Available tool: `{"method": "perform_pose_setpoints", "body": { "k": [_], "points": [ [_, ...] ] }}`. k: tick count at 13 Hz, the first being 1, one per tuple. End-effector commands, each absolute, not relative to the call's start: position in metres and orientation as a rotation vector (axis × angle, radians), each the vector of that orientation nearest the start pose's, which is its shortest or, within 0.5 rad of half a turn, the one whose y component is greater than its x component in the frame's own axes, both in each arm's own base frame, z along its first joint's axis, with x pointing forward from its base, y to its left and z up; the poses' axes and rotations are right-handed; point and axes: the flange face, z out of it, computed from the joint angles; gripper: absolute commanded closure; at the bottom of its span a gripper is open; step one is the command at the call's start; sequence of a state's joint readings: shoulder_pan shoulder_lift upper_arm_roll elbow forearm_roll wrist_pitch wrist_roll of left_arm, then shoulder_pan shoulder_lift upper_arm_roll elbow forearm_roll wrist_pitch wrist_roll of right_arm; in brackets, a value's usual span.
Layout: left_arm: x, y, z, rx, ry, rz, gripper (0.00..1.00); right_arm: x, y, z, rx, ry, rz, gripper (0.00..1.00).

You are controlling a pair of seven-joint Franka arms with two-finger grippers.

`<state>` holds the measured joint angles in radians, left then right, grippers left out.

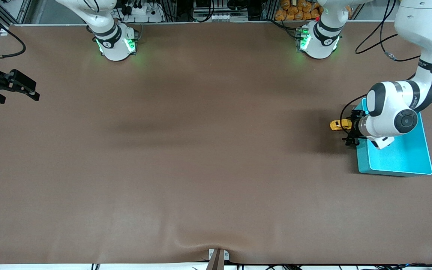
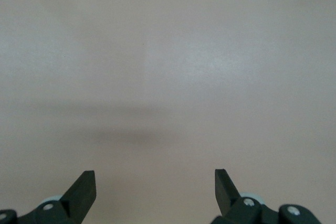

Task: Wind and store yellow beetle car
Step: 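Close the left gripper around the yellow car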

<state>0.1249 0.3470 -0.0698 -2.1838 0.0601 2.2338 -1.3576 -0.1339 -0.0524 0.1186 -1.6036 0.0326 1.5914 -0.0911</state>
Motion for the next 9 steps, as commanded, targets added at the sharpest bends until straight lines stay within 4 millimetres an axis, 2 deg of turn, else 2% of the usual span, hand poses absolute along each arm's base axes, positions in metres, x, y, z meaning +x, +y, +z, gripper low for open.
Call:
{"method": "perform_pose_setpoints", "body": {
  "k": [1, 7, 8, 9],
  "points": [
    [0.511, 0.03, 0.208, -2.257, -1.86, 0.297, 0.0, 0.534, -0.004, 0.641, -3.113, -0.162, -0.081, 0.0],
    [0.495, 0.03, 0.193, -2.245, -1.903, 0.254, 0.0, 0.539, -0.002, 0.639, -3.111, -0.174, -0.098, 0.0],
    [0.493, 0.031, 0.191, -2.249, -1.899, 0.248, 0.0, 0.538, -0.008, 0.64, -3.11, -0.157, -0.098, 0.0],
    [0.492, 0.037, 0.19, -2.242, -1.907, 0.244, 0.0, 0.539, -0.002, 0.64, -3.109, -0.173, -0.103, 0.0]
  ]
}}
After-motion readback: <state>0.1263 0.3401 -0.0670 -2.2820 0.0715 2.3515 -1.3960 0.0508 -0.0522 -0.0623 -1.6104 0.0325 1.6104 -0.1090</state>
